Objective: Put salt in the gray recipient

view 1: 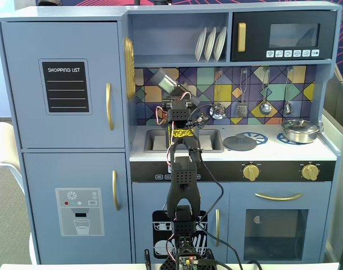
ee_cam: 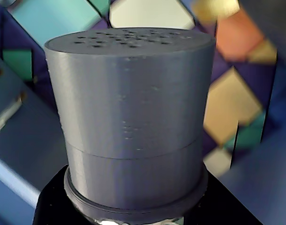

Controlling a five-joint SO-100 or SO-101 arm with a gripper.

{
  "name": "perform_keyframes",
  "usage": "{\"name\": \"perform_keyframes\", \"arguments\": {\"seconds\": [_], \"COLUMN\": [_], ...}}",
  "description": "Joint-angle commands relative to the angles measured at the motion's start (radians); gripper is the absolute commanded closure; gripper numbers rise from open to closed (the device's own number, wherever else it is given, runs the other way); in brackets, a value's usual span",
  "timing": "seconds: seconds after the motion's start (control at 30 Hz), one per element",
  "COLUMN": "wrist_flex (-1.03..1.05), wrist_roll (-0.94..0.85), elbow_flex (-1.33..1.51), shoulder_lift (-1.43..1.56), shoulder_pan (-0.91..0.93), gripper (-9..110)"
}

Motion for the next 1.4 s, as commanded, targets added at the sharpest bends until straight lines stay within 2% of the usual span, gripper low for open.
{"name": "perform_keyframes", "arguments": {"seconds": [0.0,0.23,0.4,0.57,0.87,1.17,1.37], "wrist_flex": [-0.043,-0.064,0.048,-0.006,-0.101,-0.052,-0.123], "wrist_roll": [0.048,0.198,0.229,0.232,0.225,0.233,0.229], "elbow_flex": [-0.115,-0.101,-0.023,0.067,-0.149,0.135,0.055], "shoulder_lift": [0.002,0.003,0.020,0.054,-0.049,0.077,0.020], "shoulder_pan": [-0.046,-0.049,0.028,-0.008,-0.106,0.000,-0.067], "gripper": [101,101,101,101,101,101,101]}}
